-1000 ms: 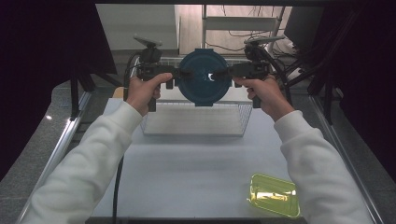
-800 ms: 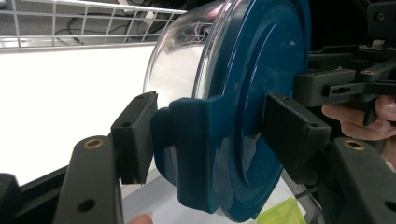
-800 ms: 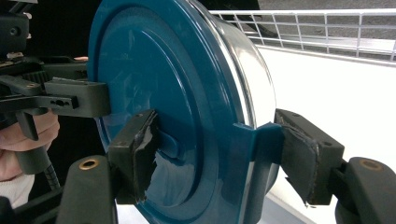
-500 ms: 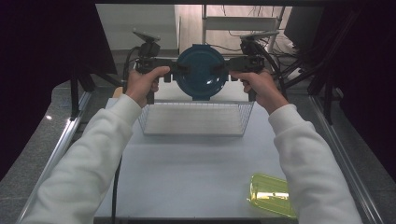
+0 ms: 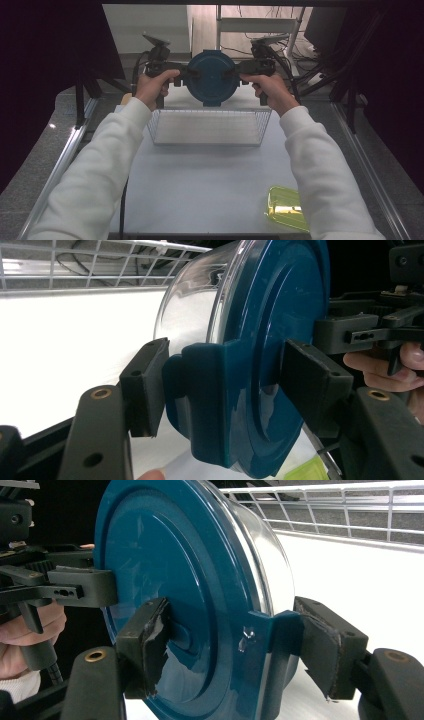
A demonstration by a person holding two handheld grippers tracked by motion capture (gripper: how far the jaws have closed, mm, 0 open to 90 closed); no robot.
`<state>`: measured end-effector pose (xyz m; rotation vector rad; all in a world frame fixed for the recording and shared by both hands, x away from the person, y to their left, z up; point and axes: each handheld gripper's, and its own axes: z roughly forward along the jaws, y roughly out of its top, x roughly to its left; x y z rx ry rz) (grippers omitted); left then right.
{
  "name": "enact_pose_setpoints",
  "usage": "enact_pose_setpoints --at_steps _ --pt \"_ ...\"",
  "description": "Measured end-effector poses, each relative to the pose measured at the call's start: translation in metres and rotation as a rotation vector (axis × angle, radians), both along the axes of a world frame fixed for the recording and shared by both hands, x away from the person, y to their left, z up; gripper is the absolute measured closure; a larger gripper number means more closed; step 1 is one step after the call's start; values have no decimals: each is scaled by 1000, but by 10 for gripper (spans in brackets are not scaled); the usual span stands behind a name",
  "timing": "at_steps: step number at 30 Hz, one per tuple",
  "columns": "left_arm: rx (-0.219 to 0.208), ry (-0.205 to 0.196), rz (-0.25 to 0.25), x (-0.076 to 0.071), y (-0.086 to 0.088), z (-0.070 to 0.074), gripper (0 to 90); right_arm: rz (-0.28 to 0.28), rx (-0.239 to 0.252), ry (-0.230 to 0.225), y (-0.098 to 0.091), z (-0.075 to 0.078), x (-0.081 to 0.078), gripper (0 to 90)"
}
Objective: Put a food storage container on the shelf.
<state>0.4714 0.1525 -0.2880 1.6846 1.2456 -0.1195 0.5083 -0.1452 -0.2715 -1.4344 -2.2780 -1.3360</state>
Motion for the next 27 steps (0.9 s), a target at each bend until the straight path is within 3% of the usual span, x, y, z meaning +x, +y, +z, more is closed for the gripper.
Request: enact_pose_setpoints --at_steps 8,11,19,27 --pt "-12 33 -10 10 2 -8 374 -16 -9 30 1 -7 6 322" --pt "-23 33 0 13 2 -9 374 -24 0 39 2 -8 10 322" --pt "-74 78 30 27 4 -17 368 -66 49 118 0 -17 27 320" --pt "-102 122 28 38 8 -24 357 -99 82 165 0 -24 38 318"
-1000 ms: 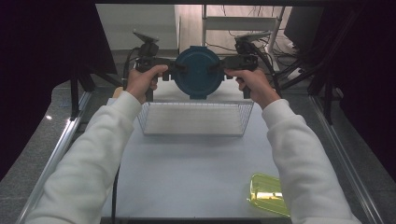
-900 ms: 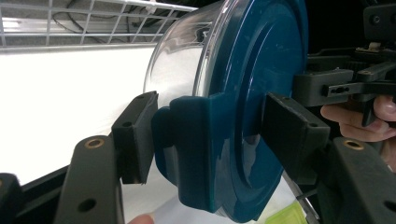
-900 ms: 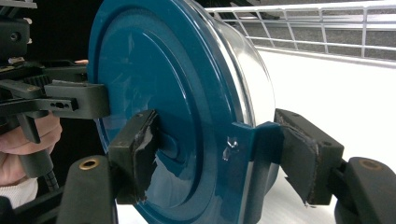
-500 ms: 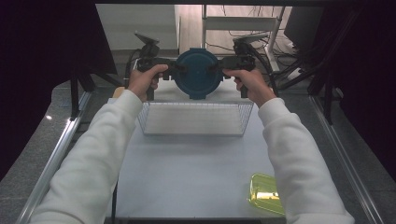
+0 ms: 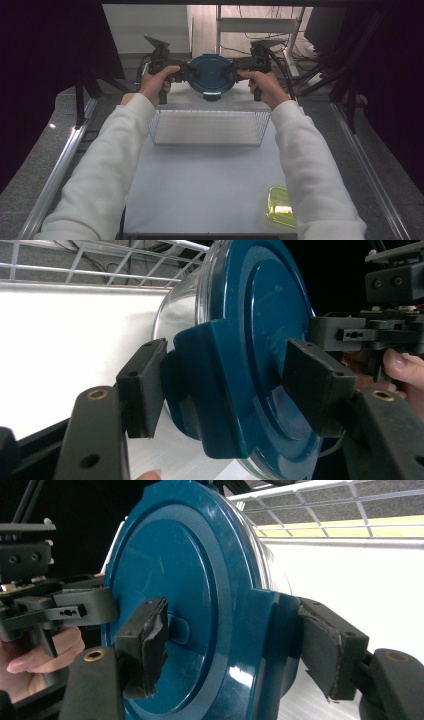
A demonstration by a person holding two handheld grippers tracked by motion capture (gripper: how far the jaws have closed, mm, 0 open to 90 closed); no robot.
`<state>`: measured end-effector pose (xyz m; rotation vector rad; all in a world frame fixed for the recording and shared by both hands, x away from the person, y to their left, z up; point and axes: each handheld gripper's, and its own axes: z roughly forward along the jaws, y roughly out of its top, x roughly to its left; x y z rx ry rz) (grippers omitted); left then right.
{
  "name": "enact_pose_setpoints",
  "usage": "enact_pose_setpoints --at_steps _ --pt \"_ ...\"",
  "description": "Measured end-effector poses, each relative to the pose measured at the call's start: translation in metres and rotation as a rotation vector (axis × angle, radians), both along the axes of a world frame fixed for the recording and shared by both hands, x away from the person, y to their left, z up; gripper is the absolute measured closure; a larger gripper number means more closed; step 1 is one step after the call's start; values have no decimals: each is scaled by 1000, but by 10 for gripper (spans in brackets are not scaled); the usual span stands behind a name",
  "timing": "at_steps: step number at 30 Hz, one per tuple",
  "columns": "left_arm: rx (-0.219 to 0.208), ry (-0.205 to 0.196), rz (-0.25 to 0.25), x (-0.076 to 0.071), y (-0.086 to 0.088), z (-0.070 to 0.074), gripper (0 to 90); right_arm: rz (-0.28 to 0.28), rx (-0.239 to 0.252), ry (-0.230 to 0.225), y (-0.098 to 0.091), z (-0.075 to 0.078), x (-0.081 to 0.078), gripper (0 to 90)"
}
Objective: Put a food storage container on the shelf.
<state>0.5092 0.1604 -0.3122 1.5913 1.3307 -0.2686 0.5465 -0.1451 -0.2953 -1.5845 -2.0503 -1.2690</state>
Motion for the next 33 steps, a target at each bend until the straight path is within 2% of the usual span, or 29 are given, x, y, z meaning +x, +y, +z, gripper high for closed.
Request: enact_pose_setpoints --at_steps 8,15,17,29,32,33 --pt "-39 27 -16 8 5 -8 349 -37 24 16 1 -6 5 320" --pt "-44 42 -20 7 5 -10 343 -41 16 21 2 -5 2 320" --pt "-45 59 -20 8 4 -13 322 -32 12 41 2 -7 2 307" --pt "-46 44 -10 8 4 -14 313 -26 17 34 2 -9 -1 308" --pt "-35 36 -12 7 3 -13 298 -24 21 29 1 -9 -1 306" --pt "-27 30 -11 6 2 -13 289 -23 19 13 1 -9 -2 297"
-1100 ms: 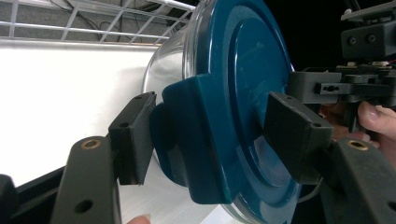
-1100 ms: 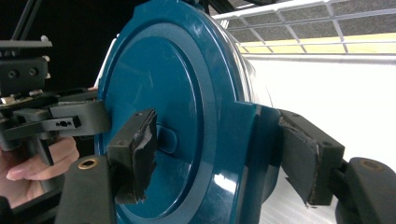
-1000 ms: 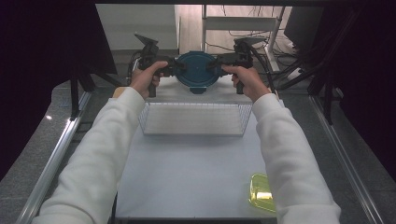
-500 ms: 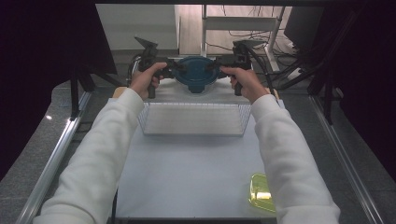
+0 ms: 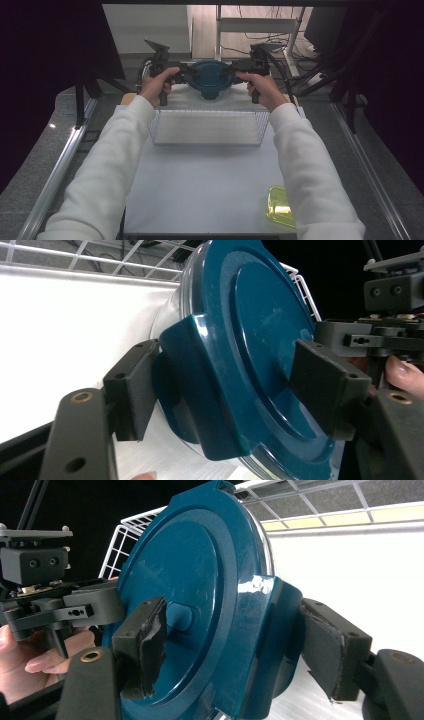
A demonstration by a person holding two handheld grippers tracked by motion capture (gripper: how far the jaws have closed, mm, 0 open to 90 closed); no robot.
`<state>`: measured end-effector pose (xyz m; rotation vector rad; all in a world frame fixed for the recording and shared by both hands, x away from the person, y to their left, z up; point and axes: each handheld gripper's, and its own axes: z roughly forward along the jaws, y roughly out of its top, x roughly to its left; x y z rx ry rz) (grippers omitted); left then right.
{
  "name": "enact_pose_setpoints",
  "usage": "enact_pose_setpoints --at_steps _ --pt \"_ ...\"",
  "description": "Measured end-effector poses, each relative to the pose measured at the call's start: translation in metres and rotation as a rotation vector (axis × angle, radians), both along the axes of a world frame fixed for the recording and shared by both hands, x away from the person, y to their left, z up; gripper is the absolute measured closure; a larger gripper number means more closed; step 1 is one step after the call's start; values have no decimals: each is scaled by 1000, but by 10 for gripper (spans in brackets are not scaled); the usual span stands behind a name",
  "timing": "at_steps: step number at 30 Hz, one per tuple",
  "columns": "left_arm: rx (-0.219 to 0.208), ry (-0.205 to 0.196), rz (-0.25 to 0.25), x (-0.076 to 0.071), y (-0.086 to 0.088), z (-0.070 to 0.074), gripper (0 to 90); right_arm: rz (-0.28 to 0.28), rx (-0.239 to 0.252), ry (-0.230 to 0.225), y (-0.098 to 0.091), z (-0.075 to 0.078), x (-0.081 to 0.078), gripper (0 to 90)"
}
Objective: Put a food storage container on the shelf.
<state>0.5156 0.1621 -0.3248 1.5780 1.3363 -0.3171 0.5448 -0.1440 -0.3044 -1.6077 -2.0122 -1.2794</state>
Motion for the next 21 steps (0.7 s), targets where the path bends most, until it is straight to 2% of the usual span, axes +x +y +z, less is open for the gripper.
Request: enact_pose_setpoints --at_steps 1,2,3,4,5,6,11,16,18,21 --pt "8 -10 0 -1 -1 0 289 0 0 0 0 0 0 297" --pt "30 -36 9 -3 -3 2 276 -4 -3 -11 0 0 -1 286" --pt "42 -59 22 -4 -4 3 247 -23 -26 -40 1 1 -3 251" --pt "58 -87 38 -7 -5 6 236 -28 -34 -50 2 2 -4 231" --pt "55 -98 44 -8 -5 8 193 -25 -37 -60 1 4 -6 209" --pt "60 -105 47 -10 -4 10 193 -21 -38 -69 1 5 -8 197" --pt "99 -171 56 -21 -2 18 174 -16 -93 -179 0 16 -23 153" --pt "182 -270 41 -45 0 34 183 -10 -119 -260 -12 26 -38 157" --pt "198 -294 25 -56 0 39 183 10 -110 -291 -22 29 -49 176" --pt "192 -321 28 -74 -1 43 191 30 -119 -309 -27 30 -58 184"
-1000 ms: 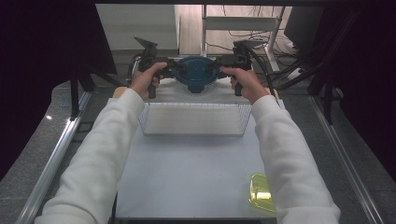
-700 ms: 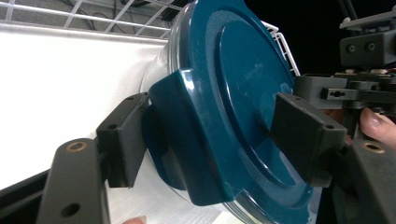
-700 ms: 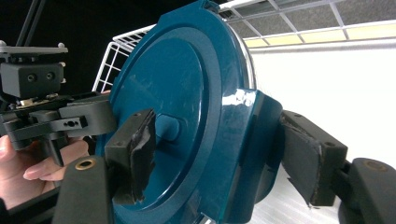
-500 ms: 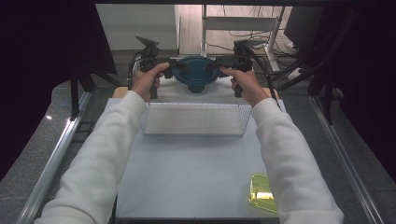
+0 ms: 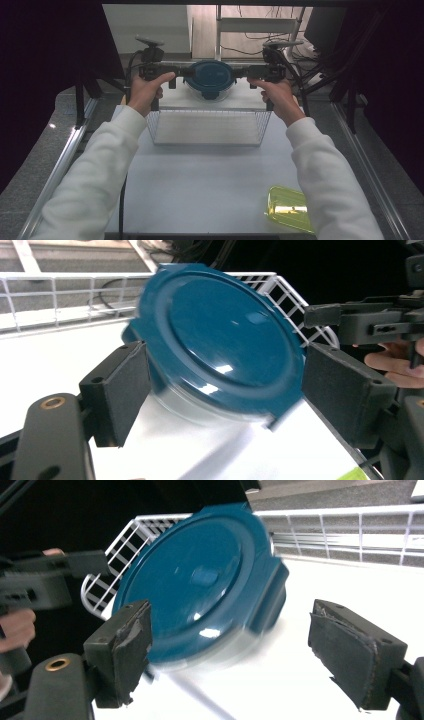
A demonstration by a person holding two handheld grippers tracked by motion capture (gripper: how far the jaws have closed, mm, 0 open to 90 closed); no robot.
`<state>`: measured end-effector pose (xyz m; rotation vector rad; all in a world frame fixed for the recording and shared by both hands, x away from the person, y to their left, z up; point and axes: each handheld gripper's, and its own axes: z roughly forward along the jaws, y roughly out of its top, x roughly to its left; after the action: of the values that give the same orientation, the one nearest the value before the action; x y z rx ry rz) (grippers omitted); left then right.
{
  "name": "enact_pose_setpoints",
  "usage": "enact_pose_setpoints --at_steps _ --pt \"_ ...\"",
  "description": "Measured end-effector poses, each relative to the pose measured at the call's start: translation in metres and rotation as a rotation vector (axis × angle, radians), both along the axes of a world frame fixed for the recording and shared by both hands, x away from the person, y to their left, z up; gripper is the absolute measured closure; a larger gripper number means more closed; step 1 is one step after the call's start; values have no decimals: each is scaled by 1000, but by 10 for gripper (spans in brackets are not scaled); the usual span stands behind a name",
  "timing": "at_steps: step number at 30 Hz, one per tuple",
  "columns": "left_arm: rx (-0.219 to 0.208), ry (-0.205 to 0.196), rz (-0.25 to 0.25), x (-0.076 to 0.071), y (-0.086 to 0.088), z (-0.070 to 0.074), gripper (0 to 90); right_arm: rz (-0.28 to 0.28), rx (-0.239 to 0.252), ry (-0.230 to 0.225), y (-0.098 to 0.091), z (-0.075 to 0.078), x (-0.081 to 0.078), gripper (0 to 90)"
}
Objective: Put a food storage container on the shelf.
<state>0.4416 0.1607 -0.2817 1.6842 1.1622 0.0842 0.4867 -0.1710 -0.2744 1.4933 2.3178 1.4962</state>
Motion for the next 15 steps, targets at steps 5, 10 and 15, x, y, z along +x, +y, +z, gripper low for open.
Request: enact_pose_setpoints --at_steps 5,10,15 --pt "33 -47 -25 -33 -2 -2 193 27 -56 -63 -13 1 -26 199" --pt "74 -66 -32 -58 2 -14 201 46 -88 -99 -26 -4 -51 205" --pt "111 -82 -44 -85 7 -31 216 67 -141 -135 -37 -15 -78 211"
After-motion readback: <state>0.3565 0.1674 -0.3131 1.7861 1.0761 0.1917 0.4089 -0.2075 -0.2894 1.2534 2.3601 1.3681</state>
